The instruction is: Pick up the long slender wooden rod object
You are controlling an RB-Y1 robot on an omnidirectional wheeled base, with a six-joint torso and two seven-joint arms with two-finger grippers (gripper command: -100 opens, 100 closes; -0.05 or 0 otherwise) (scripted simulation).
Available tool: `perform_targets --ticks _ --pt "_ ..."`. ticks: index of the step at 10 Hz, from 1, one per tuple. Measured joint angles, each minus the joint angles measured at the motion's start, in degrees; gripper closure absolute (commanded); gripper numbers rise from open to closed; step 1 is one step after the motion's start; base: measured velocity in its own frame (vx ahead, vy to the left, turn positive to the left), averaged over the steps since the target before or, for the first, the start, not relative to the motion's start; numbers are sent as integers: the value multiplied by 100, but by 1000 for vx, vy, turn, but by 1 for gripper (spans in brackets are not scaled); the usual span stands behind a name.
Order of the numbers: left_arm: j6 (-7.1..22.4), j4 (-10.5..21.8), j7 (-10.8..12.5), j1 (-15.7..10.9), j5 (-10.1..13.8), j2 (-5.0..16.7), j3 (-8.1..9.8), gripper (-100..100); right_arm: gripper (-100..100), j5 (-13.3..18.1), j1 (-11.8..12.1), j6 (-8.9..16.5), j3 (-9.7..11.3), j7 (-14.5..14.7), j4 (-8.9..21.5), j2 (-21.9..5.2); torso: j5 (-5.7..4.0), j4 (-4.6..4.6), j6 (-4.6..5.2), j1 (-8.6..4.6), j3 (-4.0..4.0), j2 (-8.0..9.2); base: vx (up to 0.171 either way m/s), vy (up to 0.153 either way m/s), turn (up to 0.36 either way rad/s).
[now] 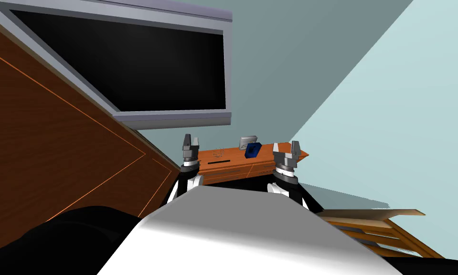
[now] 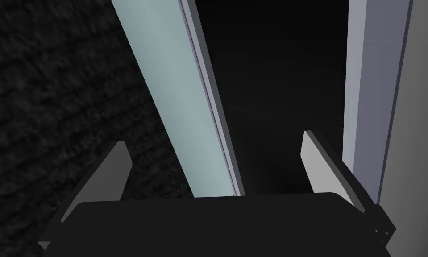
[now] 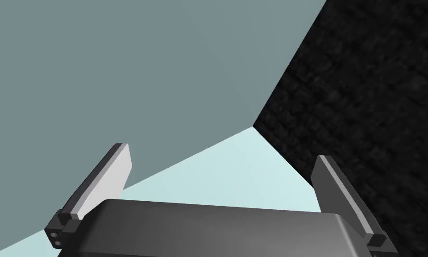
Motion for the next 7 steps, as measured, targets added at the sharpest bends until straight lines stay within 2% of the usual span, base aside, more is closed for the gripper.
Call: perform_targets --ticks 3,5,6,7 --pt "-34 147 16 213 95 448 -53 -100 0 0 -1 0 0 0 0 0 3 3 1 12 9 16 -43 23 -144" --pt "-79 413 1 363 187 767 -136 -100 0 0 -1 0 0 0 0 0 2 5 2 11 14 25 -65 17 -234" --pt "-119 557 6 513 255 937 -179 -100 0 0 -1 0 0 0 0 0 2 6 1 10 15 27 -42 17 -71" --pt "-121 591 15 574 290 1041 -195 -100 0 0 0 0 0 0 0 0 2 5 -1 10 12 20 -36 21 -182"
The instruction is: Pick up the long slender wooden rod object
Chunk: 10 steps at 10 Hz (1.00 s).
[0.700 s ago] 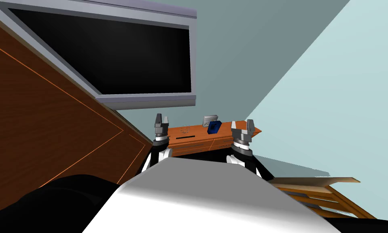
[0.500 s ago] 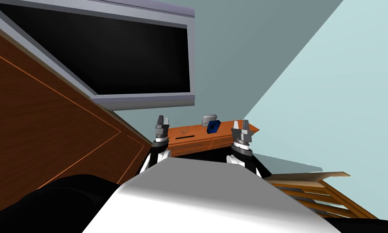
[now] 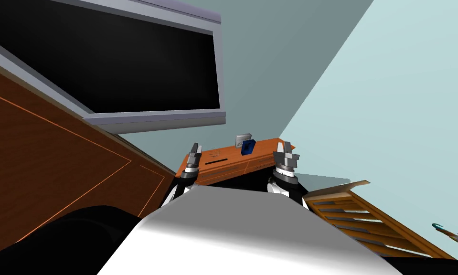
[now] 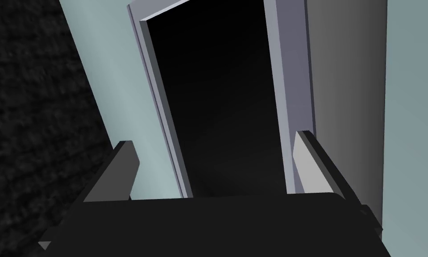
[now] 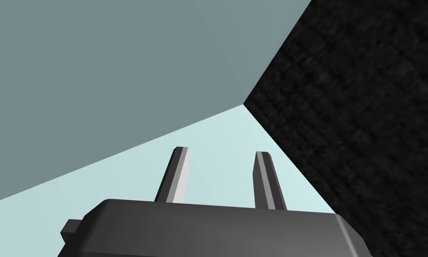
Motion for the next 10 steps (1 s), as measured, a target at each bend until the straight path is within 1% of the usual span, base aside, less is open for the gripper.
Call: perform_targets --ticks 1,2,3,4,5,6,7,8,9,10 --pt "-49 137 12 107 58 155 -21 -100 0 0 -1 0 0 0 0 0 1 -1 2 3 -2 -3 -57 20 -293" --pt "-41 248 2 225 114 315 -91 -100 0 0 -1 0 0 0 0 0 1 0 3 2 1 2 -62 19 -337" --pt "-16 373 -16 368 177 485 -170 -100 0 0 -1 0 0 0 0 0 1 0 3 3 2 5 -49 20 -119" --pt "4 473 -20 392 215 576 -190 -100 0 0 0 0 0 0 0 0 1 0 0 3 0 0 -44 11 -223" --pt "-18 625 -34 496 257 706 -251 -100 0 0 -1 0 0 0 0 0 1 -1 2 1 -1 -1 -52 8 -417" --pt "-11 790 -52 574 324 880 -319 -100 0 0 -1 0 1 0 0 0 0 0 4 1 0 0 -42 15 -101" --pt "-23 939 -75 625 343 949 -374 -100 0 0 1 0 -1 0 0 0 1 -1 -3 2 -2 -4 -33 3 -280" --pt "1 1104 -93 675 393 1087 -425 -100 0 0 -1 0 0 0 0 0 0 -2 3 1 -4 -7 -22 7 -103" --pt "-4 1183 -112 767 411 1153 -470 -100 0 0 1 0 -1 0 0 0 0 -2 -3 0 -6 -11 -19 -4 -252" --pt "-31 1266 -145 939 442 1282 -552 -100 0 0 0 0 0 0 0 0 -1 -3 2 -3 -7 -11 -20 1 -133"
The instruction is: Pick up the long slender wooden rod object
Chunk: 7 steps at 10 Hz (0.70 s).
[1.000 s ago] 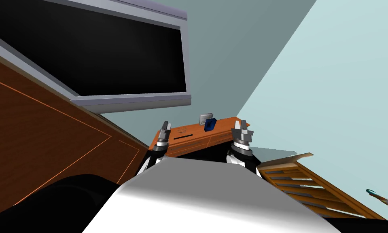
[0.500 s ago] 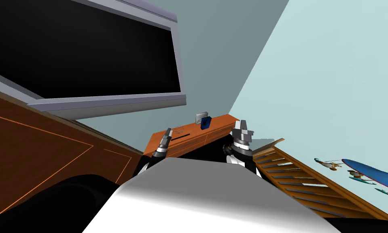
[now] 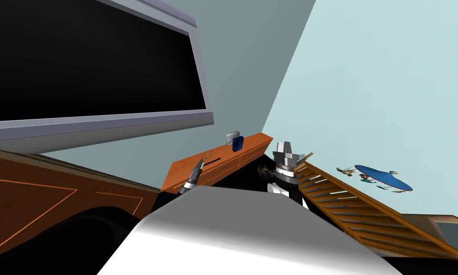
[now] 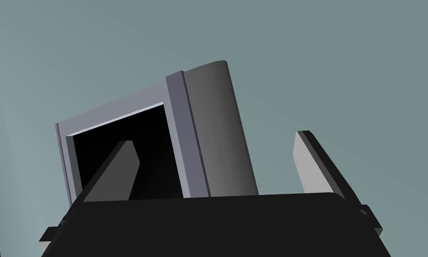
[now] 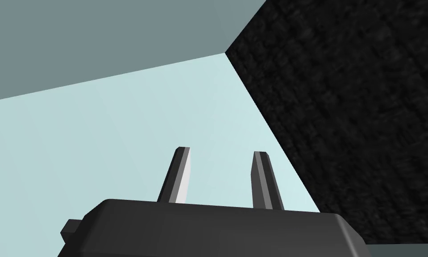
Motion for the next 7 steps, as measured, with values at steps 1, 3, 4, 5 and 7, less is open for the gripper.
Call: perform_targets --ticks 1,3,4,5,7 --pt "-61 204 -16 19 20 69 -39 -100 0 0 1 0 -1 0 0 0 1 0 -4 1 -1 -2 -22 -7 -261" --pt "-46 514 -39 84 94 290 -118 -100 0 0 1 0 -1 0 0 0 0 0 -4 2 -2 -3 -17 -1 -207" --pt "-78 654 -63 231 132 447 -179 -100 0 0 0 0 0 0 0 0 0 -1 -1 2 -2 -3 -15 4 -144" --pt "-51 733 -92 284 149 511 -219 -100 0 0 1 0 -1 0 0 0 1 0 -4 3 -2 -5 -12 -7 -340" --pt "-26 1126 -196 247 166 629 -387 -100 0 0 2 0 -1 0 0 0 1 -1 -5 3 -4 -8 -5 -3 -206"
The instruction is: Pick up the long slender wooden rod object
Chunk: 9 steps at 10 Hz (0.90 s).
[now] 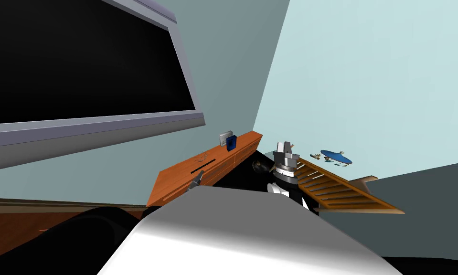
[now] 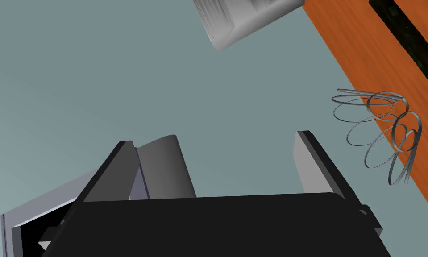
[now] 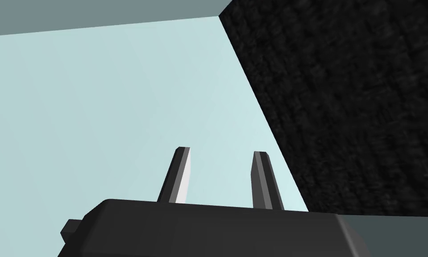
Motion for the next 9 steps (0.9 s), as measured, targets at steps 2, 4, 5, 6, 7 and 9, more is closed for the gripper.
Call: perform_targets --ticks 2,4,5,6,7,9 --pt "4 355 -60 109 47 215 -110 -100 0 0 0 0 0 0 0 0 -1 0 0 0 -1 -2 -1 -4 -222" --pt "102 639 -172 181 67 375 -254 -100 0 0 0 0 0 0 0 0 -1 -1 -1 0 -2 -3 4 -5 -222" --pt "129 762 -219 235 84 495 -335 -100 0 0 -1 0 1 0 0 0 -1 -1 4 -2 -3 -5 7 -1 -144" --pt "114 989 -246 207 93 561 -387 -100 0 0 1 0 0 0 0 0 -1 -1 -1 0 -3 -6 13 -8 -260" --pt "135 1045 -314 359 103 694 -460 -100 0 0 0 0 0 0 0 0 -2 -2 2 -2 -4 -6 11 -2 -186" --pt "89 1392 -351 332 112 785 -531 -100 0 0 1 0 -1 0 0 0 -1 -1 -3 0 -4 -7 11 -4 -119"
